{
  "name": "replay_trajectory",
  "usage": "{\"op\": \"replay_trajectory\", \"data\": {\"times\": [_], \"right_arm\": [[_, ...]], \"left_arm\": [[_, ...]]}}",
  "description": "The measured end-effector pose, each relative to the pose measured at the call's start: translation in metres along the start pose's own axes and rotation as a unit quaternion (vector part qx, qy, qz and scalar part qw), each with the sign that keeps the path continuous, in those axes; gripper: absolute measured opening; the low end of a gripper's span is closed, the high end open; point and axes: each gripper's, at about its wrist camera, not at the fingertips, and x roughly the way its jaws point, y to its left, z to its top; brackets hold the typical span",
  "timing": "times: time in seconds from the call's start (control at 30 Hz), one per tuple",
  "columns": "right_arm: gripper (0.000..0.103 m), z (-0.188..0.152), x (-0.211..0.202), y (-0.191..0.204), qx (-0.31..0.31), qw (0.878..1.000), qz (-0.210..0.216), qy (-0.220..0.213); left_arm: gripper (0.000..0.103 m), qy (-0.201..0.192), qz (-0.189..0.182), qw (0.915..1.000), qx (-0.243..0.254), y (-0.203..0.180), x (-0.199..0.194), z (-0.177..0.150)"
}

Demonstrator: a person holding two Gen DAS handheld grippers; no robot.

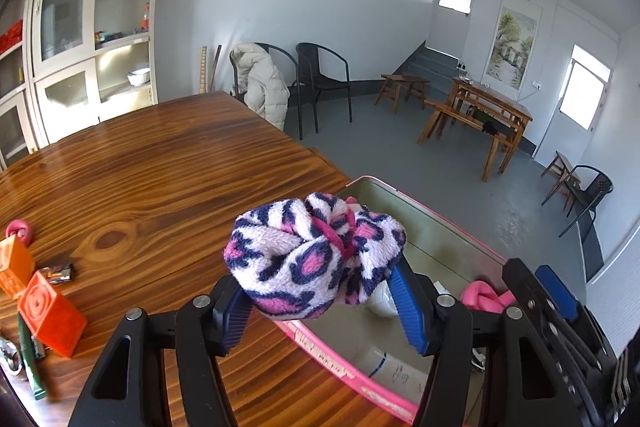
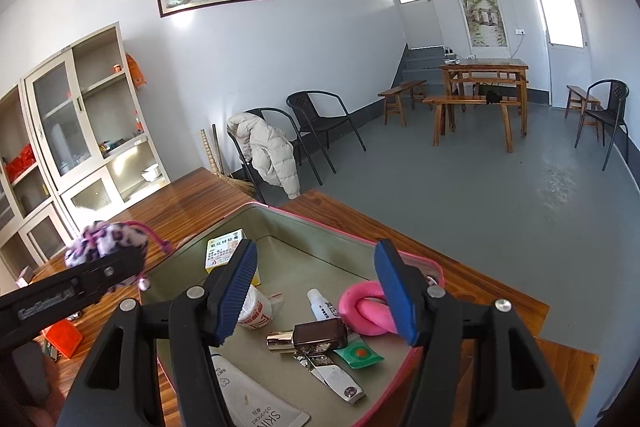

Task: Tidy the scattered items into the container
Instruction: 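Lower the scrunchie into the pink tin and open the left tool, then move both tools back to the remaining items on the table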

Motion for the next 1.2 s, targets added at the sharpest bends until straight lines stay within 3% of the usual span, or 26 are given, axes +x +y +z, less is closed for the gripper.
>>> {"op": "replay_trajectory", "data": {"times": [0.13, 0.37, 0.77, 1.1, 1.2], "right_arm": [[0.066, -0.002, 0.0, 0.001, -0.008, 1.0, 0.0, 0.001], [0.067, -0.002, 0.0, 0.001, -0.012, 1.0, -0.001, 0.003], [0.068, -0.004, -0.001, 0.005, -0.028, 0.999, -0.015, -0.007], [0.074, -0.007, -0.005, 0.018, -0.057, 0.997, -0.033, -0.036], [0.075, -0.008, -0.007, 0.021, -0.065, 0.996, -0.037, -0.048]], "left_arm": [[0.076, 0.012, -0.013, 0.9998, -0.005, 0.0, 0.011, -0.001], [0.076, -0.008, -0.02, 0.9986, -0.048, 0.024, -0.002, -0.01], [0.076, -0.01, 0.017, 0.9978, -0.064, 0.05, -0.02, -0.021], [0.076, -0.02, 0.046, 0.995, -0.086, 0.087, -0.051, -0.031], [0.089, -0.026, 0.061, 0.9933, -0.094, 0.103, -0.065, -0.038]]}}
